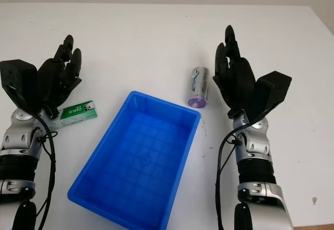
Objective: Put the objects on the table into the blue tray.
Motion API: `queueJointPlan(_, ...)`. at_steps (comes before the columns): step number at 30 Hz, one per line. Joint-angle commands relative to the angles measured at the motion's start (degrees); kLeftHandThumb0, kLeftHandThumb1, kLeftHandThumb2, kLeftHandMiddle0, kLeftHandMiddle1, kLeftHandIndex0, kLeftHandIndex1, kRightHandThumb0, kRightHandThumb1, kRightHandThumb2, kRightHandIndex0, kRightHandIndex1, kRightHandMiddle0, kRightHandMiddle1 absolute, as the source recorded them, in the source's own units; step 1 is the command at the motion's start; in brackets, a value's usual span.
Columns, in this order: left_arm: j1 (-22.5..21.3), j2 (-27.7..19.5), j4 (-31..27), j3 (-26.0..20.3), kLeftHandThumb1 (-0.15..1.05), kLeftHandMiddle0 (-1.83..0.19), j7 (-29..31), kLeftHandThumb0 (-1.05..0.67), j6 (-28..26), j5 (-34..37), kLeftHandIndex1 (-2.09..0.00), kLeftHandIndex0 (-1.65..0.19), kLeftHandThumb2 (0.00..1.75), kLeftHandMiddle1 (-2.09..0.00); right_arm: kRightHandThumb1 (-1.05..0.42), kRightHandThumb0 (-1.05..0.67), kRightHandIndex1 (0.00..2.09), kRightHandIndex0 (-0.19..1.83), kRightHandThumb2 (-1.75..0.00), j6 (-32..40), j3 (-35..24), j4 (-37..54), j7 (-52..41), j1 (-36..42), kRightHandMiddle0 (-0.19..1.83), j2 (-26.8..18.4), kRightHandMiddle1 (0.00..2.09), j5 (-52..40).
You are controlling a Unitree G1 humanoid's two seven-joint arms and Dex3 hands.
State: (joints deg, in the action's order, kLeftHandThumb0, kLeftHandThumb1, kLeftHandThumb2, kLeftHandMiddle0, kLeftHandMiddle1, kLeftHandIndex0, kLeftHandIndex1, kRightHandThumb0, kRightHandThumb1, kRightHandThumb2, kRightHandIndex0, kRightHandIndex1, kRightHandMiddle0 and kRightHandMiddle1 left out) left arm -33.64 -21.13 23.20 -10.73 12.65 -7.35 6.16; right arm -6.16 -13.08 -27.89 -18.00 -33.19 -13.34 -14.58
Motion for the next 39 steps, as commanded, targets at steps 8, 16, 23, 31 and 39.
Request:
queueJointPlan(8,-1.1,0.8,1.2,0.4,1.05,0.19,-0.1,-0.7,0.6,0.0,0.0,0.19,0.68,0.0,-1.05,-0.71,0.0,-0.19,-0.63,1.7,-0.6,-0.1,-0.8,-0.3,-0.19,-0.9,0.0,-1.0)
queueJointPlan(16,-1.9,0.9,3.1,0.0,1.05,0.19,-0.4,-0.7,2.3,0.3,0.0,0.19,0.68,0.0,-1.04,-0.67,0.13,0.08,-0.18,-1.1,0.2,-2.3,-1.8,-7.4,0.01,-10.4,0.1,5.2)
queueJointPlan(23,-1.3,0.3,2.8,-0.3,1.05,0.19,0.0,-0.7,2.9,0.3,0.0,0.19,0.68,0.0,-0.77,-0.57,0.17,0.31,-0.03,-20.8,17.5,-8.5,1.1,-21.1,0.32,-30.9,0.2,39.5)
queueJointPlan(31,-1.3,0.7,2.4,0.0,1.05,0.19,-0.3,-0.67,2.3,0.0,-0.01,0.19,0.66,-0.02,-0.8,-0.38,0.14,0.38,-0.07,-33.5,37.1,-17.9,20.0,-33.1,0.36,-39.0,0.17,72.7)
queueJointPlan(39,-1.1,0.8,2.3,-0.1,1.05,0.19,-0.5,-0.66,2.3,0.2,0.0,0.19,0.68,0.0,-0.97,-0.13,0.09,0.39,-0.08,-34.1,48.6,-23.1,34.1,-37.1,0.37,-37.8,0.11,87.1)
